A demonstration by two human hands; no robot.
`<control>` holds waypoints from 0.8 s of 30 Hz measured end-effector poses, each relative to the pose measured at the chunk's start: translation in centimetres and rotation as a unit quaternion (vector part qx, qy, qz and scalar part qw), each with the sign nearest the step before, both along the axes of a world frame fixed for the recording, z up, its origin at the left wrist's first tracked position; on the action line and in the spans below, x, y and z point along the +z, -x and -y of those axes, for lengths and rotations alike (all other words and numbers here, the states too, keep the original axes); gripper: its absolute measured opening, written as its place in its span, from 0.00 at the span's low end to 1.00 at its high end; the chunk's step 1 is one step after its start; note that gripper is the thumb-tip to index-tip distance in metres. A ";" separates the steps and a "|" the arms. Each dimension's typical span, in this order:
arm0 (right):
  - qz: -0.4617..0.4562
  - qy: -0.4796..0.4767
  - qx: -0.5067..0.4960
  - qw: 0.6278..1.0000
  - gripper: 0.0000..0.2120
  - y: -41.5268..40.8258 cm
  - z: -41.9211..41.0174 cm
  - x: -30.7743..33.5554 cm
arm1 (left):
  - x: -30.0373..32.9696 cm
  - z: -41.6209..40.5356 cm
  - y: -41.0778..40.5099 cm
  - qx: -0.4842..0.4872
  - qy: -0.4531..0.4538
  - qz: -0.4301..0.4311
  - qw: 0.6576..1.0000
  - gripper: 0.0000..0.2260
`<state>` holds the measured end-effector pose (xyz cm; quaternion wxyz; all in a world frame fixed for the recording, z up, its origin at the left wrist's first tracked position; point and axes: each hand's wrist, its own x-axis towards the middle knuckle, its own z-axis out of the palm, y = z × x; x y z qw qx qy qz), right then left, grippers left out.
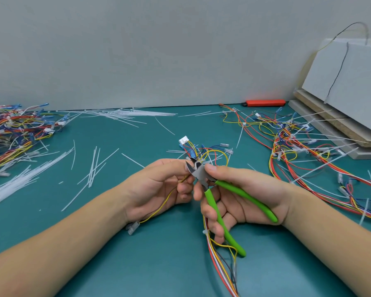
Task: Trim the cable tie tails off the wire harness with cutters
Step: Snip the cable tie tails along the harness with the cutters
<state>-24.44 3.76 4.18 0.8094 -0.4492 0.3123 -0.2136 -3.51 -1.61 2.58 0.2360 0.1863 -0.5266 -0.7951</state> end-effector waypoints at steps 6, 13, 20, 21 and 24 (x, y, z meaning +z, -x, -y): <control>-0.018 0.001 -0.008 1.000 0.21 -0.3 -0.3 0.3 | -0.2 0.0 0.0 0.025 -0.021 -0.016 0.999 0.04; -0.010 0.009 -0.020 1.000 0.21 -0.4 -0.3 0.2 | -0.2 0.0 0.0 0.027 -0.024 -0.008 0.999 0.05; -0.006 0.004 -0.012 1.000 0.22 0.0 0.0 0.0 | 0.1 -0.2 0.0 0.012 -0.003 0.001 1.000 0.08; -0.008 0.005 -0.012 1.000 0.23 0.0 0.0 0.0 | 0.1 -0.2 0.0 0.007 0.000 0.002 1.000 0.08; -0.010 0.007 -0.012 1.000 0.23 0.0 0.0 0.1 | 0.1 -0.1 0.0 0.003 0.000 0.003 1.000 0.10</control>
